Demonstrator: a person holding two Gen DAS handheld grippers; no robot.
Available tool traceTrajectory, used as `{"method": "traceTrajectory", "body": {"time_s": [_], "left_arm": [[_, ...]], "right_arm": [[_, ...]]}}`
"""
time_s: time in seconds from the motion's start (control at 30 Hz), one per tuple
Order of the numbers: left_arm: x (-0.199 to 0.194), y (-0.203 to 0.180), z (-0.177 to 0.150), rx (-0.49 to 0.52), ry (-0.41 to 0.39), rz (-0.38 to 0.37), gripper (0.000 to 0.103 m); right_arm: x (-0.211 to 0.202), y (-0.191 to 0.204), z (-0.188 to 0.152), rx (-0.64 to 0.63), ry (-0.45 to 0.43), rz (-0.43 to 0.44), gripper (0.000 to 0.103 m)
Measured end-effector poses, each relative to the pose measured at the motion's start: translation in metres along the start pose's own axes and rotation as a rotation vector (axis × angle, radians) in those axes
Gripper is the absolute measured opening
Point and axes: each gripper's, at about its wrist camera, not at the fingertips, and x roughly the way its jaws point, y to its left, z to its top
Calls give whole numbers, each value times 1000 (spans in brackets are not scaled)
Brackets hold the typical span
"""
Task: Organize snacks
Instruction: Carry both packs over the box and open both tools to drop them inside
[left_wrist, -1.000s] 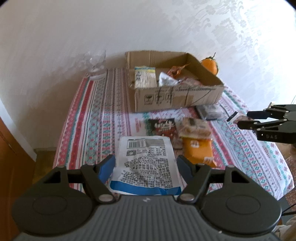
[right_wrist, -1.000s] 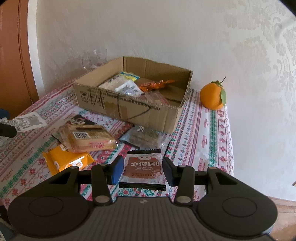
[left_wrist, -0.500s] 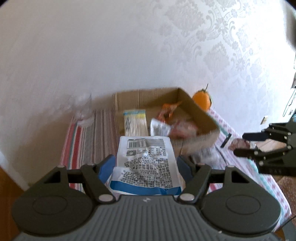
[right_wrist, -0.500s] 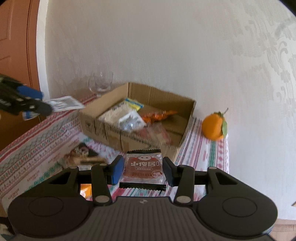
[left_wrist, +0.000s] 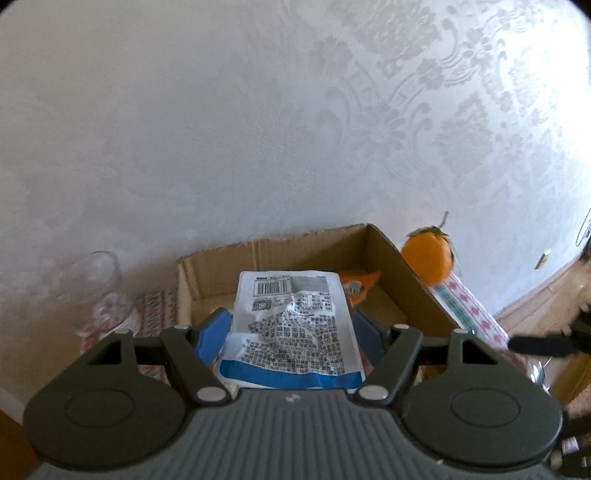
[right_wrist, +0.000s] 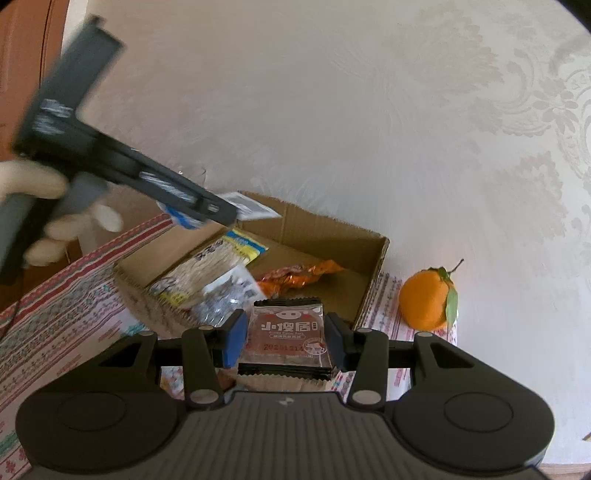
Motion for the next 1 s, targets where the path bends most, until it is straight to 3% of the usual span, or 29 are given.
{"method": "traceTrajectory", "body": {"time_s": [0.17, 0.2, 0.37, 0.67, 0.77, 1.0], "left_arm": [[52, -1, 19, -28, 1, 9, 77], [61, 0, 19, -31, 42, 0, 79], [67, 6, 11, -60, 75, 36, 80], [-12, 22, -11, -57, 30, 54, 90], [-49, 23, -29, -49, -9, 51, 94], [-105, 15, -77, -42, -15, 95, 94]], "right_arm": [[15, -6, 6, 20, 7, 8, 51], [17, -6, 7, 20, 9, 7, 51], [23, -7, 7, 35, 20, 8, 51], [31, -11, 16, 49, 25, -1, 51], [38, -14, 22, 51, 32, -10, 51], [64, -21, 33, 61, 70, -18, 51]]}}
